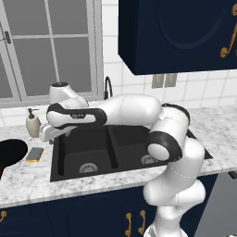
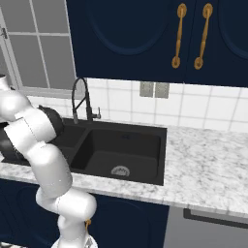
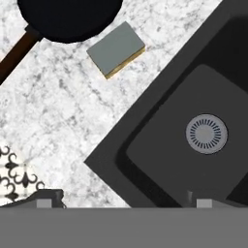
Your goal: Pick the pan and sponge and place them into the sink. Then turn on the water.
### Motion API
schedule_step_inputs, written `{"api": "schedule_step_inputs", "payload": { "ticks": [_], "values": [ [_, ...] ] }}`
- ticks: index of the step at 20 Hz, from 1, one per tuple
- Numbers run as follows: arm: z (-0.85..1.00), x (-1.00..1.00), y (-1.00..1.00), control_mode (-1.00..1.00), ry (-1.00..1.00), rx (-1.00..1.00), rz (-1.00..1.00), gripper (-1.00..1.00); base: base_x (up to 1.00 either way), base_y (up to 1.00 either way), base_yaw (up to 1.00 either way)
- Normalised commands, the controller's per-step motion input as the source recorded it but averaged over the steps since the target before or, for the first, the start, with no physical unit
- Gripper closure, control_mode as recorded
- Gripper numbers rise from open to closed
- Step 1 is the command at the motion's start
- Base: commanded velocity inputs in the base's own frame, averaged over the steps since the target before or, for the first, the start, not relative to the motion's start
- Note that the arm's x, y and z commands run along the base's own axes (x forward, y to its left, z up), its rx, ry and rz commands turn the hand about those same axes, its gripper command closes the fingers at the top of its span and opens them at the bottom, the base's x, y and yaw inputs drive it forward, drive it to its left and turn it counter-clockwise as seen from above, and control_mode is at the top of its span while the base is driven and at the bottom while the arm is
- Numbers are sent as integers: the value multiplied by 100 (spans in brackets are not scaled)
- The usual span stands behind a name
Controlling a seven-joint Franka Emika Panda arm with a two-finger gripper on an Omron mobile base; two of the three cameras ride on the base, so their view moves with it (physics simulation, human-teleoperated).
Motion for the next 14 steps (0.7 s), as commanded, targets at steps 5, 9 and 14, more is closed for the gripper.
{"api": "schedule_step_inputs", "payload": {
  "ticks": [5,9,14],
  "values": [
    [0,0,0,-100,0,0,0,-100,0,0,0],
    [0,0,0,-100,0,0,0,-100,0,0,0],
    [-4,-2,5,-100,-1,0,0,-100,0,0,0]
  ]
}}
